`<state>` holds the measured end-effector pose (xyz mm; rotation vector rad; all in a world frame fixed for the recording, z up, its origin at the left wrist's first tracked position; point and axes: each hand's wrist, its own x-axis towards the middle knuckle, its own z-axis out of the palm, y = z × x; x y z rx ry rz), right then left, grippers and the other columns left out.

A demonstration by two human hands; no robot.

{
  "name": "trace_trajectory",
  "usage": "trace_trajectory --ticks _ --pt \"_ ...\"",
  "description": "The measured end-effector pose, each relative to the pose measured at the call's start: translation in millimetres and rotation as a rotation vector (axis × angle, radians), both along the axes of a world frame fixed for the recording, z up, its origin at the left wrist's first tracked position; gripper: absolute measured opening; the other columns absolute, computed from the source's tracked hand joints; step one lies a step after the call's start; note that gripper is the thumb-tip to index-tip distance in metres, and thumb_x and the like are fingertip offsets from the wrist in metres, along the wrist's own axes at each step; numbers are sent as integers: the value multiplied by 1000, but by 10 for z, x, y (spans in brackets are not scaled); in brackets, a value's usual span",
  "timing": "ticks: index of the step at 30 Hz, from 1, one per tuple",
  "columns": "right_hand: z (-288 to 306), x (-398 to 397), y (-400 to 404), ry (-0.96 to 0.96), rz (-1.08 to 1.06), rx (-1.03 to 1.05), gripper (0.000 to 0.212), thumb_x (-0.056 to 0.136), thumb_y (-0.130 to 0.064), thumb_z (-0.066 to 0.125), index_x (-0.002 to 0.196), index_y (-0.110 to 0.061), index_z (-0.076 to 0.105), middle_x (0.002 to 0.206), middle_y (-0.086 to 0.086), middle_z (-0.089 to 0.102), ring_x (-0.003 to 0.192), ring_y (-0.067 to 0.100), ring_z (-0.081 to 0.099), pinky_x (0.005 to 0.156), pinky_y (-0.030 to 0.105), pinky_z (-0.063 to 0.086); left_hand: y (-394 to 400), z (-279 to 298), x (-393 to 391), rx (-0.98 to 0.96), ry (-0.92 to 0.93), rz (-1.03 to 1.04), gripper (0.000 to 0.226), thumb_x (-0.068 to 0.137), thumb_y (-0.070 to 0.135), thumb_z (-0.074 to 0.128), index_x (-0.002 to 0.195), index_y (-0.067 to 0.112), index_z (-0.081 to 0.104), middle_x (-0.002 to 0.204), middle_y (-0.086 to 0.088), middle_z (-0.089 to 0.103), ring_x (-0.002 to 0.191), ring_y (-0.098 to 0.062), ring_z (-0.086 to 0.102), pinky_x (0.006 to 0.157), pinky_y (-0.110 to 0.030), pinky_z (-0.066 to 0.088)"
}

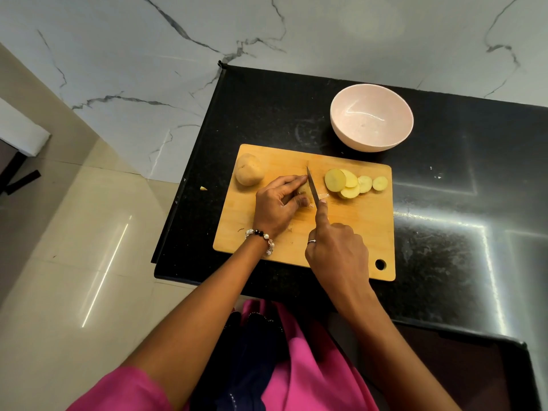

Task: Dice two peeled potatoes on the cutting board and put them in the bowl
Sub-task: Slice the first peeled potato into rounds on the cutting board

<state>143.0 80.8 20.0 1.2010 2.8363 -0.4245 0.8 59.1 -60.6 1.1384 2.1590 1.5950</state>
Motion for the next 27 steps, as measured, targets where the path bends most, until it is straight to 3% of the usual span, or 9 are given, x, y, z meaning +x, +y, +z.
trace_trajectory --ticks 5,7,9,13,19,27 --pt "13 -54 -45 -55 18 53 61 97 -13 35 152 -12 7 87 10 54 73 30 56 56 33 35 3 2 5 7 -2 7 44 77 12 75 119 4 63 118 -8 64 108 -9 59 92 -22 51" --pt "2 -115 -35 -60 29 94 60 97 -11 34 151 -9 8 80 9 49 67 28 51 55 33 34 2 5 11 12 -1 5 43 77 11 74 118 4 64 117 -9 65 108 -11 59 92 -23 51" --pt "-30 -192 19 -52 33 104 58 97 -10 33 151 -8 10 79 10 50 70 29 56 55 33 34 0 8 11 15 9 2 41 77 11 73 117 3 65 116 -9 65 108 -13 61 92 -23 51" --pt "-51 -276 102 -37 60 103 55 98 -10 31 150 -8 15 98 15 61 86 35 61 58 34 34 1 8 15 14 36 23 39 77 8 73 114 3 66 114 -10 67 105 -12 61 92 -18 48" --pt "-80 -150 -38 -68 71 112 57 97 -7 31 150 -6 11 90 12 60 80 31 61 56 33 33 -2 7 22 19 42 29 39 75 6 75 113 4 67 113 -10 67 105 -9 61 92 -20 50" --pt "-226 -216 7 -80 78 101 57 97 -6 28 151 -4 8 94 13 61 82 31 62 58 34 35 -3 4 20 11 51 41 38 76 4 74 113 4 67 113 -9 67 103 -5 59 91 -18 49"
